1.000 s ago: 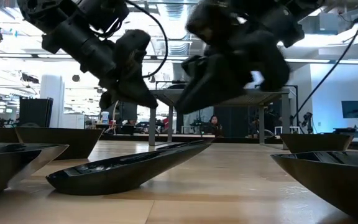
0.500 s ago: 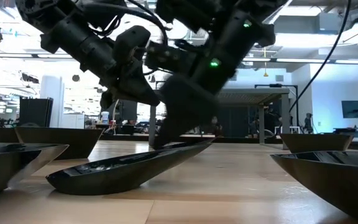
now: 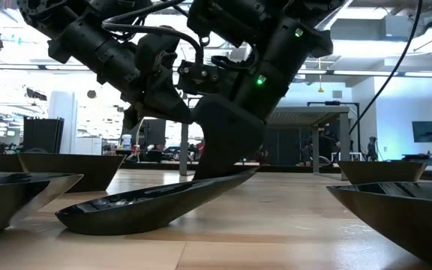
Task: Pick & Place Mini shaped plates
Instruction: Stack the black drop-shaped plate on the other drop-shaped plates on the shelf
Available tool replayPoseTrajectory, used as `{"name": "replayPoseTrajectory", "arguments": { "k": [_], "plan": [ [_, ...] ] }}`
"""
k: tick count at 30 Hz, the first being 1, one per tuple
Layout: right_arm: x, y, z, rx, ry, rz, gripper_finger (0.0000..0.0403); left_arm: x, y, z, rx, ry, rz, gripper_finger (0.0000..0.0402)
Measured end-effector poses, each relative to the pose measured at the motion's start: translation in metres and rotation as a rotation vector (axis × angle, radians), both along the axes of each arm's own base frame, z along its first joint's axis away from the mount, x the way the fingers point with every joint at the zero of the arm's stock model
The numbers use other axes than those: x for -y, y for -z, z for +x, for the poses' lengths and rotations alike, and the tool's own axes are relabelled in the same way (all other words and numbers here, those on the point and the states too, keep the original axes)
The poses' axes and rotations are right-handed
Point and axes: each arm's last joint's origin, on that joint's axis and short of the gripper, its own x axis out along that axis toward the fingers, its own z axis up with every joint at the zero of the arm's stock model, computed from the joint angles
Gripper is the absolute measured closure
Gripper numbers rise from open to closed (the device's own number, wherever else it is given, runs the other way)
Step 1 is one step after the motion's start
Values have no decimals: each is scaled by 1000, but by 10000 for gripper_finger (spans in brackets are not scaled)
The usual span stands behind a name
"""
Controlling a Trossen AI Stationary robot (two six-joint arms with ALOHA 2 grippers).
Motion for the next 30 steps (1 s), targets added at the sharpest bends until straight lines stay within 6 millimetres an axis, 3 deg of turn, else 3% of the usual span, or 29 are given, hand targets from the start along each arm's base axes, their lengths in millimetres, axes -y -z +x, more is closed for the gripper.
{"name": "replayPoseTrajectory", "arguments": {
  "k": [5,10,19,24,27,30],
  "plan": [
    [0,0,-3,-40,-65,-14,393,0,0,0,0,0,0,393],
    [-1,-15,-17,-127,-124,-22,392,0,0,0,0,0,0,393],
    [-2,-106,-84,-271,-230,-89,401,0,-2,1,18,0,-3,393],
    [-2,-157,-130,-276,-615,-264,401,0,-3,2,32,-1,-5,393],
    [9,-180,-152,-226,-758,-402,401,0,-3,2,34,-1,-5,393],
    [31,-195,-172,-257,-783,-522,402,0,-3,2,36,-1,-5,393]
  ]
}}
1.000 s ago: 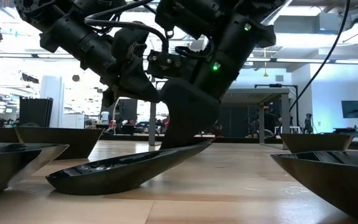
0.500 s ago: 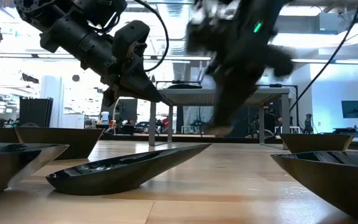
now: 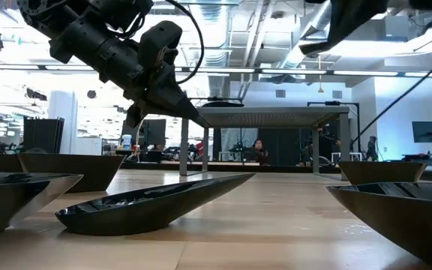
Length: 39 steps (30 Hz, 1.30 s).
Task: Pick & Place Mini shaped plates
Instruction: Stack the black drop-shaped plate on the other drop-shaped plates on the shelf
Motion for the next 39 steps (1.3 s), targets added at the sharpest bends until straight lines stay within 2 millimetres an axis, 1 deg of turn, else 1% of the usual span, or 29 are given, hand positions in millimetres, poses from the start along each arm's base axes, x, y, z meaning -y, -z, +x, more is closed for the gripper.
{"name": "replayPoseTrajectory", "arguments": {
  "k": [4,6,8,11,12,13,14,16,17,21,24,28,32,35,39],
  "plan": [
    [35,-15,-24,-53,32,-84,402,0,-1,0,5,9,14,393],
    [52,-19,-29,-52,84,-95,402,0,-1,1,13,14,22,393],
    [70,-23,-28,7,201,-70,402,0,-2,1,26,14,21,393],
    [94,-26,-19,159,467,26,402,0,-4,2,49,14,18,393],
    [101,-26,-17,181,519,50,402,0,-5,2,50,14,17,393],
    [108,-24,-15,171,529,66,402,0,-5,2,51,14,17,393],
    [113,-22,-15,140,501,77,402,0,-5,3,53,14,17,393],
    [121,-17,-12,86,430,89,403,0,-5,3,56,14,17,393],
    [125,-15,-11,76,422,106,403,0,-5,3,55,14,17,393],
    [144,-3,-5,28,520,161,403,0,-5,3,56,14,17,393],
    [155,4,0,2,550,185,403,0,-5,3,55,16,21,393],
    [165,18,9,-46,572,212,403,0,-5,3,52,30,47,393],
    [174,27,10,-99,608,221,403,0,-5,3,52,30,46,393],
    [178,26,6,-110,631,225,403,0,-5,3,52,29,44,393],
    [177,18,-1,-65,630,228,403,0,-5,3,53,26,40,393]
  ]
}}
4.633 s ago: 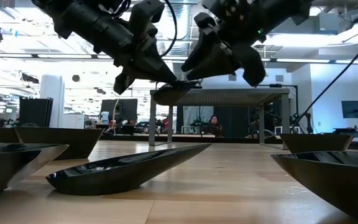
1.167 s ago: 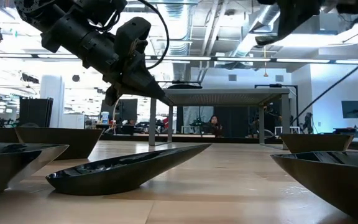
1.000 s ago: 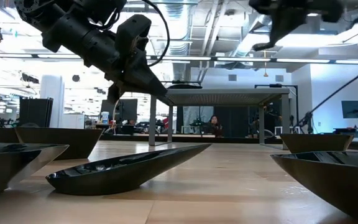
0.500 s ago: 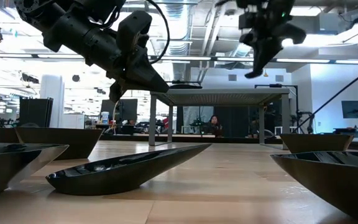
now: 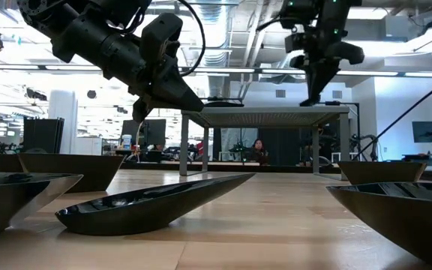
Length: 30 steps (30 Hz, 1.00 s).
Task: Pick & Place Mini shaped plates
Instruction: Stack the black drop-shaped plate on the other drop-shaped plates on the shelf
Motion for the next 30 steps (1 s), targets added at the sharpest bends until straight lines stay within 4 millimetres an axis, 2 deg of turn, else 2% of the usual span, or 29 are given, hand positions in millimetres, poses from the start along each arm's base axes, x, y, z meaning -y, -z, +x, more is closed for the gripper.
{"name": "replayPoseTrajectory", "arguments": {
  "k": [5,14,26,30],
  "plan": [
    [1,-6,-4,70,-14,64,403,0,0,0,5,-3,-7,393],
    [6,3,2,47,-6,95,398,0,-2,1,24,-6,-17,393],
    [7,3,0,13,68,48,352,0,-3,2,40,-6,-20,393],
    [1,-5,1,24,99,59,340,0,-4,2,46,-6,-21,393]
  ]
}}
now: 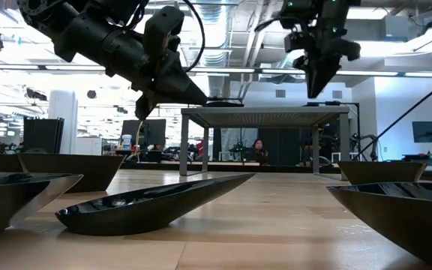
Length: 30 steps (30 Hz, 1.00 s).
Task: Pick & Place Mini shaped plates
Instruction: Stack the black drop-shaped plate on the other drop-shaped plates on the shelf
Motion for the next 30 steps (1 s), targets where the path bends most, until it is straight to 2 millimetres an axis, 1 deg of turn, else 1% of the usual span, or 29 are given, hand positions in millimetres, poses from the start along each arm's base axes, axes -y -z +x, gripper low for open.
{"name": "replayPoseTrajectory", "arguments": {
  "k": [2,5,8,11,13,15,18,21,25,28,30],
  "plan": [
    [-6,-9,2,22,23,7,338,0,0,0,0,0,0,393],
    [-23,-30,4,32,16,25,338,0,0,0,6,0,-1,393],
    [-48,-55,1,21,2,56,338,0,-1,0,9,0,-1,393],
    [-75,-76,-6,43,53,103,337,0,-2,1,18,0,-3,393],
    [-92,-83,-13,79,78,135,337,0,-3,1,28,-1,-4,393],
    [-108,-83,-21,111,108,171,337,0,-4,2,44,2,0,393],
    [-131,-70,-37,100,165,226,337,0,-5,2,56,3,0,393],
    [-150,-47,-56,115,261,295,337,0,-5,2,58,3,1,393],
    [-167,-6,-76,148,535,450,337,0,-5,2,58,3,1,393],
    [-178,22,-90,82,711,548,337,0,-5,2,58,4,1,393],
    [-184,38,-98,33,799,566,337,0,-5,2,56,12,21,393]
  ]
}}
